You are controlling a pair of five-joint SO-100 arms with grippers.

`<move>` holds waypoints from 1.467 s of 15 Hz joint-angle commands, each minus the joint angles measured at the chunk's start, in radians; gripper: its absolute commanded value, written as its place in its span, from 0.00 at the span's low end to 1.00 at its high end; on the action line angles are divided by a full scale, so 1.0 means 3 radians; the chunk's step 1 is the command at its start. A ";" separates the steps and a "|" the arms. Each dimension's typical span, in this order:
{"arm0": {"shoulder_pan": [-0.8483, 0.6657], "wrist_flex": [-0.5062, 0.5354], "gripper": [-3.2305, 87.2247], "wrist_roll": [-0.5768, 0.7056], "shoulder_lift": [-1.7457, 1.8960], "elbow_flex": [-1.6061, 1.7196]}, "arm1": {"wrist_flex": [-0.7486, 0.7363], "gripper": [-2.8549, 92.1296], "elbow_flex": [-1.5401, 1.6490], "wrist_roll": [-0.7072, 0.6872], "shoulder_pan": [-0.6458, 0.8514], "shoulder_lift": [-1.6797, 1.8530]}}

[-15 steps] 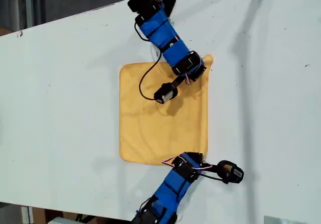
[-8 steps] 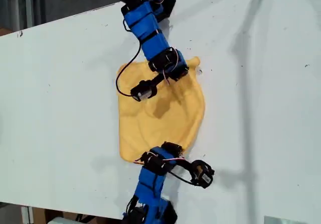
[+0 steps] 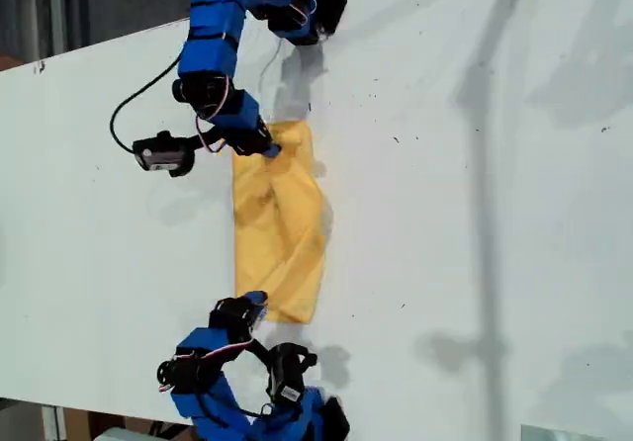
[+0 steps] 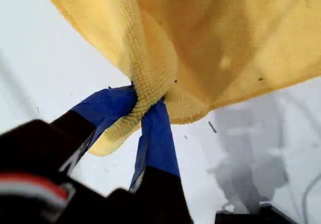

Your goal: Grasp corners of a square towel and fold twice.

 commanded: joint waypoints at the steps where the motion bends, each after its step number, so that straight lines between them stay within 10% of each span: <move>1: -0.0670 -0.0138 0.02 0.0353 0.0435 0.0220 | 0.0005 0.03 -0.0026 -0.0358 0.0665 0.0394; 13: -0.2649 -0.0951 0.02 0.1381 -0.0557 -0.0419 | -0.1263 0.03 -0.0603 -0.1099 0.2572 -0.0854; 22: -0.2342 -0.1033 0.02 0.1227 -0.0522 -0.0015 | -0.1253 0.03 -0.0302 -0.1150 0.2526 -0.0982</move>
